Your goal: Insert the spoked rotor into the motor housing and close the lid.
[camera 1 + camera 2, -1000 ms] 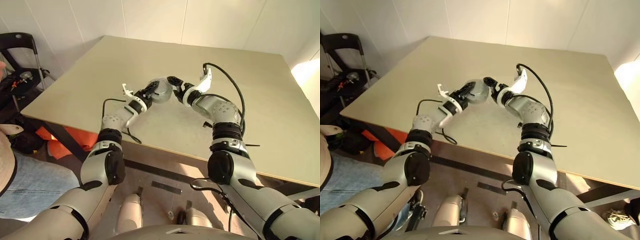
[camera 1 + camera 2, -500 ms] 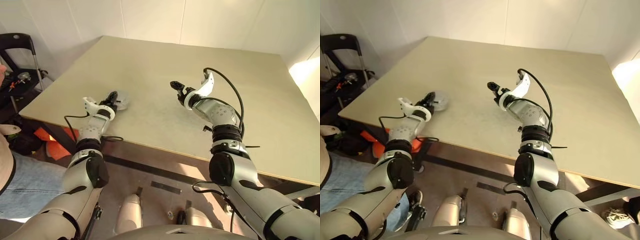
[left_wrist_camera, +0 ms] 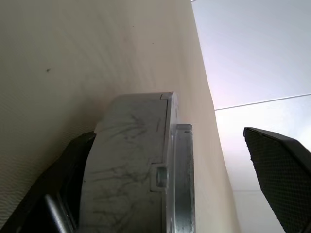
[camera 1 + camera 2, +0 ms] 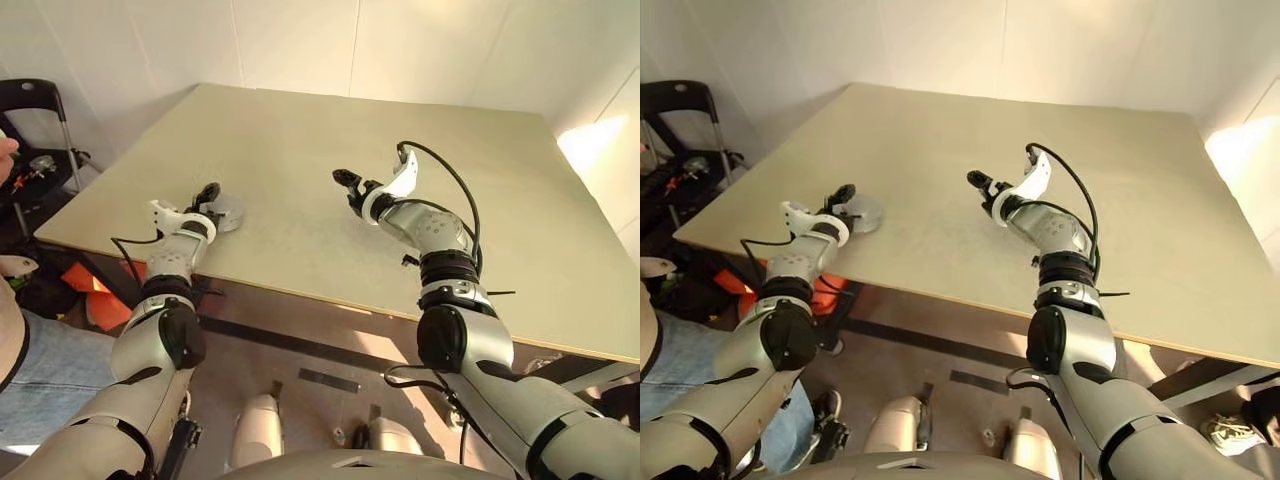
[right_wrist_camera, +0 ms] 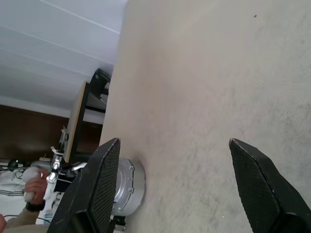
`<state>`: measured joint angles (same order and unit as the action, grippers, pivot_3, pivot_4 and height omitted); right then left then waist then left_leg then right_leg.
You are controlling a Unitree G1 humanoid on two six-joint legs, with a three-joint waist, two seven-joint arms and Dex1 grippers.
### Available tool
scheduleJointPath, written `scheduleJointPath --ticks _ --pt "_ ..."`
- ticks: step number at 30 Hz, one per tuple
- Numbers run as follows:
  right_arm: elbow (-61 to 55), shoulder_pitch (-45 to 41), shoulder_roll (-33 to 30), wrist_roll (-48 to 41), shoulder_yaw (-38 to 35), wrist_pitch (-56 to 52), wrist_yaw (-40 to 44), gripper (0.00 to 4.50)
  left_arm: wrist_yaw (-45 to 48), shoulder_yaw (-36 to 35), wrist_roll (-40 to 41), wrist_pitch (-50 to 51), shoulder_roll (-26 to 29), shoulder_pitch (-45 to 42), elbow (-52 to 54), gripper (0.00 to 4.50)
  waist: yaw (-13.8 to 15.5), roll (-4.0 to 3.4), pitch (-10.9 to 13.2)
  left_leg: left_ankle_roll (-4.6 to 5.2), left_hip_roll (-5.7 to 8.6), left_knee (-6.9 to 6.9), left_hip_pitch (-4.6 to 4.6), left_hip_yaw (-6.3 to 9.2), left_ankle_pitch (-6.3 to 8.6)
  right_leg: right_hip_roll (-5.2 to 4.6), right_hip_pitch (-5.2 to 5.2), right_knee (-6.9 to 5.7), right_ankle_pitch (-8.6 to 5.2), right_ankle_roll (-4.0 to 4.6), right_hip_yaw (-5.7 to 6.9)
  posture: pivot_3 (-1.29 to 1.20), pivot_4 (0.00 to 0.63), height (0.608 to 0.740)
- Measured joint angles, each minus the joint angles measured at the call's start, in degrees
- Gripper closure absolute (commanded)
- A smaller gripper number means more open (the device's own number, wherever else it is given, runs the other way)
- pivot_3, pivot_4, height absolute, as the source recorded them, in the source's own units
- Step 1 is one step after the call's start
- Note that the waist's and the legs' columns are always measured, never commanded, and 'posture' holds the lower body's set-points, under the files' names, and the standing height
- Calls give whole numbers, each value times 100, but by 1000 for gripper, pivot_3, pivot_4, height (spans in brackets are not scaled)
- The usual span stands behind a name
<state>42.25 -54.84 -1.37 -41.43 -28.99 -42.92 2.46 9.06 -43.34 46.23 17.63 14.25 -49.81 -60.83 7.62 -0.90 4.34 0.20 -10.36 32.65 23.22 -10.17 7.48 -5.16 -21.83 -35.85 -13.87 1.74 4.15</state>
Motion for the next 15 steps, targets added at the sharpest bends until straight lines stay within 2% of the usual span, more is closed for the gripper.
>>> scheduleJointPath --ticks 5,9,13,15 --pt "165 -5 -71 34 37 -40 87 437 -86 -57 -83 -340 436 38 -24 18 -15 1 0 -13 0 -9 6 0 -8 1 -8 3 5 10 3 0 0 740" --pt "248 -34 -74 125 158 -56 245 437 -66 19 -237 -536 528 42 25 18 28 1 0 -13 3 -6 18 -1 -8 -2 -8 13 6 10 5 0 0 740" --pt "-86 42 -81 510 774 179 856 437 247 623 -711 -716 309 99 450 18 126 2 0 -12 -1 1 35 0 -7 -3 -16 13 6 9 13 0 0 740" --pt "-816 457 -221 1057 1589 786 1467 437 580 1174 -1054 -796 101 303 1050 18 175 7 -3 -7 -1 7 43 2 -5 -7 -13 17 16 -8 19 0 0 740"
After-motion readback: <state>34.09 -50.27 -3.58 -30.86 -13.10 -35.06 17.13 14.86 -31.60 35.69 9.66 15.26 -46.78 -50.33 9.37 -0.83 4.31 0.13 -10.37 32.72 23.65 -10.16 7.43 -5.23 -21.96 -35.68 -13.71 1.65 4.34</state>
